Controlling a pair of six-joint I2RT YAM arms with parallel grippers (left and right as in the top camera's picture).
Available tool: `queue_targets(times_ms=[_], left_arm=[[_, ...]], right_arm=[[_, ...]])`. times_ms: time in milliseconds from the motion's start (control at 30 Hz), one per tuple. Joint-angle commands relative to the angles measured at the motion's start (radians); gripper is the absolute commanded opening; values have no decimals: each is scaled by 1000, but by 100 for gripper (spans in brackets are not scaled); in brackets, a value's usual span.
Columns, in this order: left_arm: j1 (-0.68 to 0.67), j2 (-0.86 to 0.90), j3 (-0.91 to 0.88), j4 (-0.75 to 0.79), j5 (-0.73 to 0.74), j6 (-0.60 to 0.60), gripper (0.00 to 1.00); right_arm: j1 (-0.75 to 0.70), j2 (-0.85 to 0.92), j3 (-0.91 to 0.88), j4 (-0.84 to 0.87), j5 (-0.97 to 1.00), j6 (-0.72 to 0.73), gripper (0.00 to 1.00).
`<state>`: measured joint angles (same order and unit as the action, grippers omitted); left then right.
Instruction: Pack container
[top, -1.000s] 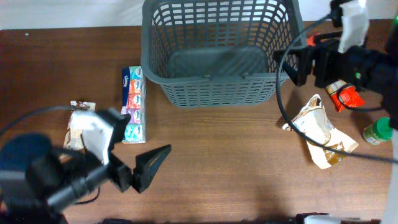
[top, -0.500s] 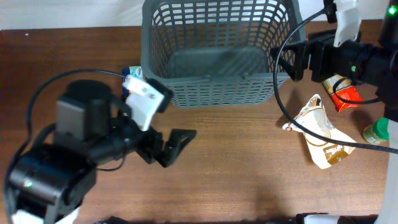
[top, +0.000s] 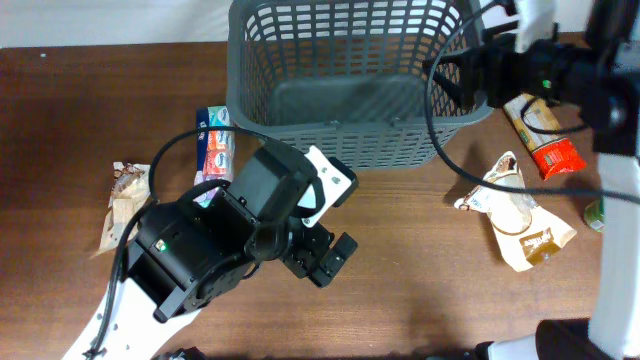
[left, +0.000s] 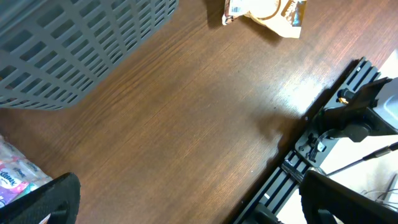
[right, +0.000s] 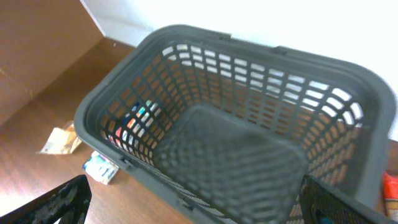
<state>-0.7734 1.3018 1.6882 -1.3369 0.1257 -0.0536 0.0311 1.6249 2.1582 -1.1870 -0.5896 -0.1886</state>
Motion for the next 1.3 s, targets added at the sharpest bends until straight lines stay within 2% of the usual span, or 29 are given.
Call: queue_targets(times_ms=[0, 167, 500, 667, 700, 767, 800, 833, 867, 933, 1000, 1067, 1100, 1267], left_arm=[[-5, 0, 18, -3, -29, -24, 100], [-5, 0, 18, -17, 8, -25, 99], [-5, 0, 18, -41, 38, -26, 99], [-5, 2, 13, -42, 73, -26, 100], [-5, 4, 12, -41, 71, -26, 90], [-5, 17, 11, -40, 38, -35, 54], [-5, 24, 11, -41, 7, -56, 44], [-5, 32, 11, -43, -35, -87, 25], [-5, 44, 11, -44, -89, -131, 17], [-5, 67, 11, -45, -176, -193, 12], [-5, 90, 11, -45, -229, -229, 2], [-5, 115, 11, -46, -267, -266, 2], [-5, 128, 11, -46, -287, -286, 2], [-5, 198, 11, -41, -388, -383, 2]], right_arm=[[35, 42, 13, 11, -16, -36, 99], [60, 117, 13, 13, 49, -26, 99], [60, 230, 13, 42, 59, -13, 99], [61, 264, 13, 39, 160, -13, 99], [61, 269, 13, 35, 179, -13, 99], [60, 279, 13, 26, 218, -13, 99], [60, 281, 13, 22, 238, -13, 96], [60, 285, 13, 18, 257, -13, 81], [60, 286, 13, 16, 272, -13, 66], [61, 286, 12, 12, 294, -13, 43], [60, 286, 12, 11, 319, 19, 25], [60, 286, 12, 10, 377, 70, 9], [60, 286, 12, 7, 404, 90, 4], [61, 286, 12, -19, 449, 101, 4]])
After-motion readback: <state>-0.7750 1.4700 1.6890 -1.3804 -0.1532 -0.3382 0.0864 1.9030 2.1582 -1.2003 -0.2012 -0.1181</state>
